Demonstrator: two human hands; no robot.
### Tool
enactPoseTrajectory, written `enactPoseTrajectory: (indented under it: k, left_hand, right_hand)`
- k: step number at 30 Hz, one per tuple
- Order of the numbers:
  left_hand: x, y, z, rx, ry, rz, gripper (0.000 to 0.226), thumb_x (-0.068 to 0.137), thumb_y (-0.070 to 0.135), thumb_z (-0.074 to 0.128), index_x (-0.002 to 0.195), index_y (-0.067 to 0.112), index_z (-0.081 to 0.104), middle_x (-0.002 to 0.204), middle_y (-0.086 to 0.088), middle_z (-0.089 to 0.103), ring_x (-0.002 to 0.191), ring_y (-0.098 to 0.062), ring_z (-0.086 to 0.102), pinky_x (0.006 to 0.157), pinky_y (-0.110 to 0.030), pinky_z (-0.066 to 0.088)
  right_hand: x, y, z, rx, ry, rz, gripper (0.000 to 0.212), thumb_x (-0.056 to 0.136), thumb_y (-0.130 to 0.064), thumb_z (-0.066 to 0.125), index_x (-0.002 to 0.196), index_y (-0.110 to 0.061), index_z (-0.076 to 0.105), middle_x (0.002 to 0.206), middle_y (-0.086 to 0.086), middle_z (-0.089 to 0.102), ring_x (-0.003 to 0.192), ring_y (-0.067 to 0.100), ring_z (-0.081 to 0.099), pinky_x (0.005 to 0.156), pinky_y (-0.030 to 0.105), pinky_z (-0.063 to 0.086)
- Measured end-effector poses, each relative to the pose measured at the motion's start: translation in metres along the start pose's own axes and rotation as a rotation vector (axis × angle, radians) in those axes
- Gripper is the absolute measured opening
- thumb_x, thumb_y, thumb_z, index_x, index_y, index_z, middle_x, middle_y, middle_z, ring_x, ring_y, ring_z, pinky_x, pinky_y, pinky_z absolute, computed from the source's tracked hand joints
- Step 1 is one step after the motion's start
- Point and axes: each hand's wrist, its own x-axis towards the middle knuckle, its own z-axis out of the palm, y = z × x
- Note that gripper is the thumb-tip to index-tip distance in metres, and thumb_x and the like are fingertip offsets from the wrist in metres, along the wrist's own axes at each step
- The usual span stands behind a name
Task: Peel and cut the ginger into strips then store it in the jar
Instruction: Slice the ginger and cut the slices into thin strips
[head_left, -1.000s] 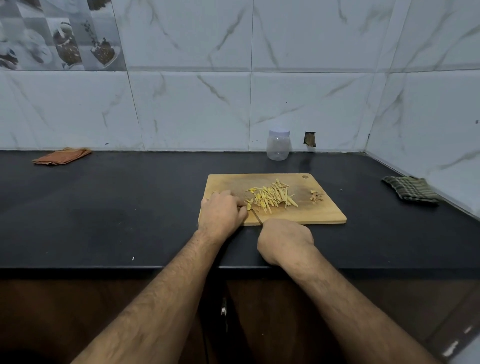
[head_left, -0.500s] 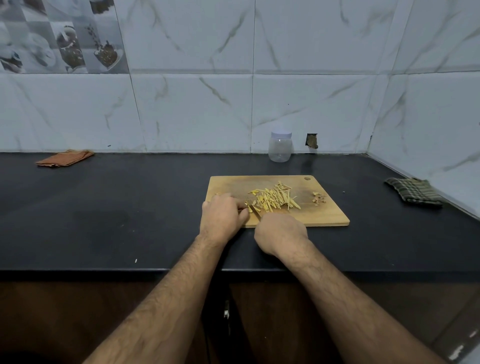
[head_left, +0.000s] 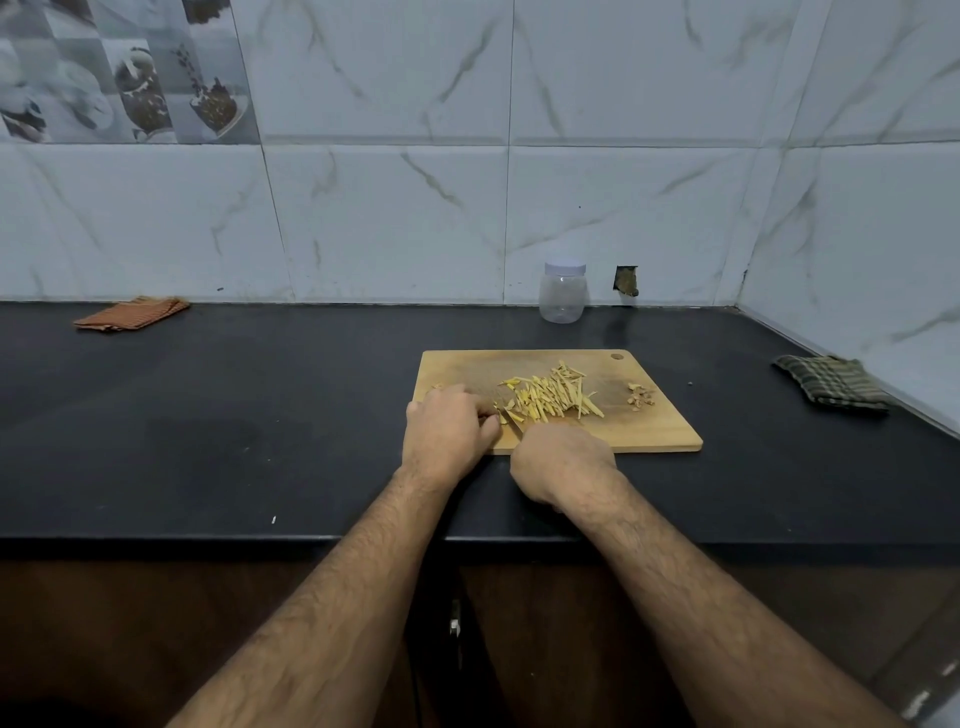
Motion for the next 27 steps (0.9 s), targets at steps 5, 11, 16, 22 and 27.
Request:
enactPoseTrajectory:
  k: [5,11,16,22,27]
  left_hand:
    - [0.0,0.001,-0.001,-0.003,0.0,-0.022,0.024,0.093,0.039,0.054,0.1,0.032,0.076,0.107,0.012,0.066,0.103,-0.017,0.057,0.088,-0.041,0.039]
    - [0.0,0.002,-0.002,-0.007,0.001,-0.034,0.025,0.094,0.039,0.053,0.099,0.031,0.077,0.108,0.012,0.066,0.103,-0.017,0.058,0.089,-0.041,0.039]
    - [-0.002,0.002,-0.002,-0.011,0.003,-0.04,0.025,0.094,0.038,0.053,0.096,0.029,0.077,0.104,0.012,0.067,0.102,-0.018,0.058,0.087,-0.04,0.038]
    - [-0.001,0.001,-0.002,-0.016,-0.012,-0.048,0.026,0.093,0.038,0.053,0.094,0.029,0.077,0.101,0.012,0.066,0.099,-0.017,0.058,0.086,-0.039,0.038]
    - [0.0,0.0,-0.001,-0.023,-0.026,-0.053,0.026,0.094,0.04,0.053,0.101,0.031,0.077,0.106,0.011,0.065,0.103,-0.017,0.057,0.091,-0.041,0.039]
  right_hand:
    - [0.002,-0.005,-0.002,-0.03,0.0,-0.017,0.02,0.097,-0.018,0.049,0.109,-0.013,0.064,0.095,0.003,0.061,0.086,0.022,0.059,0.074,0.033,0.05]
    - [-0.015,0.008,0.004,-0.035,-0.038,0.015,0.026,0.099,-0.023,0.048,0.119,-0.016,0.062,0.118,0.005,0.065,0.089,0.023,0.053,0.076,0.035,0.043]
    - [-0.019,0.011,-0.001,-0.038,-0.015,0.031,0.028,0.099,-0.022,0.046,0.121,-0.016,0.062,0.119,0.005,0.064,0.094,0.024,0.056,0.076,0.035,0.044]
    - [-0.012,0.003,0.001,0.0,0.034,0.02,0.027,0.098,-0.019,0.046,0.119,-0.014,0.063,0.117,0.006,0.065,0.088,0.022,0.051,0.074,0.034,0.045]
    - [-0.008,-0.002,0.004,0.019,0.035,0.01,0.027,0.099,-0.021,0.046,0.117,-0.014,0.064,0.114,0.005,0.065,0.087,0.021,0.052,0.075,0.033,0.045]
